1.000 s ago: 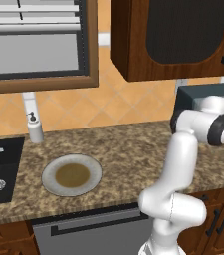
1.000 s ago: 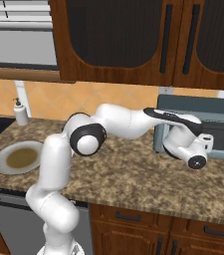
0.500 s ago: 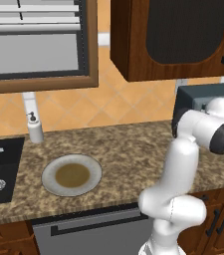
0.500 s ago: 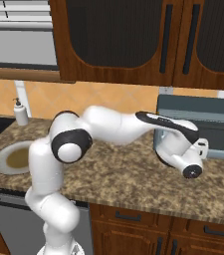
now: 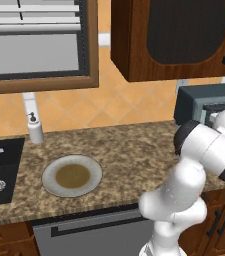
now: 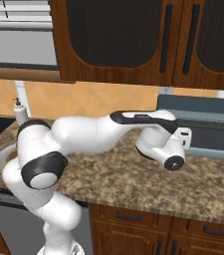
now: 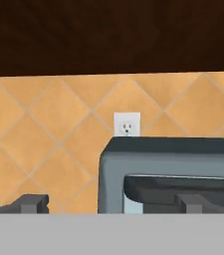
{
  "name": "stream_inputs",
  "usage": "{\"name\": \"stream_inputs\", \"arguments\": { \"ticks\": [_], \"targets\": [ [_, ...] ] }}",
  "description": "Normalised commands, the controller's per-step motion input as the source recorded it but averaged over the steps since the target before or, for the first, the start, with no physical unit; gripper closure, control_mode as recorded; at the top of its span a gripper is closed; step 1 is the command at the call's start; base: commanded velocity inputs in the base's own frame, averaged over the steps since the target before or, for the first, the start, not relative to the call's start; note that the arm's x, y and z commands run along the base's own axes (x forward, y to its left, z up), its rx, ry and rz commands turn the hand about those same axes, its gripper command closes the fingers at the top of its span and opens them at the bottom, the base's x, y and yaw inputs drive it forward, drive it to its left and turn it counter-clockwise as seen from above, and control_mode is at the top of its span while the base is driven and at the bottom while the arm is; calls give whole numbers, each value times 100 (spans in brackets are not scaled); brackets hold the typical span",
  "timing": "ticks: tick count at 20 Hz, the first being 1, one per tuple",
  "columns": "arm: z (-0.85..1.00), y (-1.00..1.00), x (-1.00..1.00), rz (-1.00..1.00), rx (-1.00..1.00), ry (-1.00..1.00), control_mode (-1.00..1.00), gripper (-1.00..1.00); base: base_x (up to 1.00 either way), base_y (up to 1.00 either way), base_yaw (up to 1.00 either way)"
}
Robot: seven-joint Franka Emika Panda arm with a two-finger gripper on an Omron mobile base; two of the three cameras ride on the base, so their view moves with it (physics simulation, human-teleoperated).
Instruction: Pick up the kebab skewer and baguette bread, and place them inside the toaster oven. Close the toaster oven door and start by setting the timer.
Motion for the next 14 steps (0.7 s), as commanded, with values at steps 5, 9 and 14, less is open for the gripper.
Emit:
{"name": "stream_inputs", "arguments": {
  "ticks": [5,9,14],
  "targets": [
    [70,74,-14,0,0,2,-100,-100,0,0,0],
    [56,76,-25,0,0,5,-100,-100,0,0,0],
    [37,79,-46,0,0,1,-100,-100,0,0,0]
  ]
}}
